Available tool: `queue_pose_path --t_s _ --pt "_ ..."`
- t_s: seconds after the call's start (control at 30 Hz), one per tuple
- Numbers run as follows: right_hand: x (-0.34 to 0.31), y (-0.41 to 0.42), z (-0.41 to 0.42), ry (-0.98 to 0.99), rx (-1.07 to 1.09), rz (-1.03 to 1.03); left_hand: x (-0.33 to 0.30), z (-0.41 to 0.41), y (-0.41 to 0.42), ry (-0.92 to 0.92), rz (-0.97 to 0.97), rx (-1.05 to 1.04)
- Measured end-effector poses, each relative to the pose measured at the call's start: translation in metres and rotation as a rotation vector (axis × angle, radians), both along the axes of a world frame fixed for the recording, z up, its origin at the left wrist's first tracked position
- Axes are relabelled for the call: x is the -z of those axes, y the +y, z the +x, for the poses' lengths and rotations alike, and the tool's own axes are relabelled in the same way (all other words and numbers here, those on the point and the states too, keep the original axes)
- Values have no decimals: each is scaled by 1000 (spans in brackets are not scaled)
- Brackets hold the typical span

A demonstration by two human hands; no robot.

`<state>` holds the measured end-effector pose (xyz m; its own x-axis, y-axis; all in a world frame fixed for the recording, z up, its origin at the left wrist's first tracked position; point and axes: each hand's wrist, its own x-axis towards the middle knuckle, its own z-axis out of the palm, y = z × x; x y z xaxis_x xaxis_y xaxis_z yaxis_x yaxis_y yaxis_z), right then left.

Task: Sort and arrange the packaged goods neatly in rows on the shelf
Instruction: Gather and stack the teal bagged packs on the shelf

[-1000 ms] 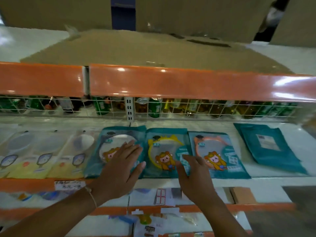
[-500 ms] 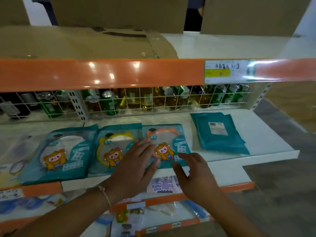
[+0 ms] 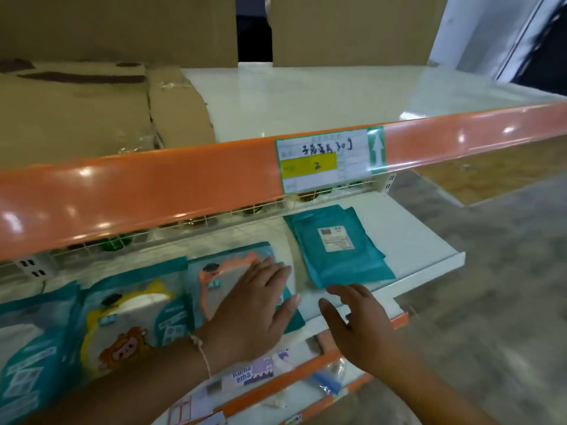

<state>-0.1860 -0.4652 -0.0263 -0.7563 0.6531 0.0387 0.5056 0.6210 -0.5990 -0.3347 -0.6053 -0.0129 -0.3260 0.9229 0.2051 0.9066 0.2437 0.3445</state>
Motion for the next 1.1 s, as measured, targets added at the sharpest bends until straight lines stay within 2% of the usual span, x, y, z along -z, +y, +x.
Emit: queue_pose_path --t_s 0.2,0.33,0.47,0.57,0.7,0.8,0.87,0.97,1.1 --pt "8 53 -7 3 24 7 13 3 56 -65 -97 -38" --pt "16 108 -13 -100 101 4 22 5 97 -77 -153 -126" --pt "15 152 -11 -298 136 145 31 14 132 -50 -186 -202" --pt "21 179 -8 -327 91 78 41 24 155 -60 -228 -245" --pt "28 199 -11 -303 35 -145 57 34 172 -102 -239 -295" --pt "28 206 -13 -170 59 -336 61 41 178 -139 -264 -319" --pt "22 212 -14 -40 124 -539 57 43 180 -179 -303 -321" --pt "9 215 -15 187 229 -950 45 43 184 -70 -399 -279" --pt "-14 211 -14 378 148 -1245 27 45 195 138 -226 -394"
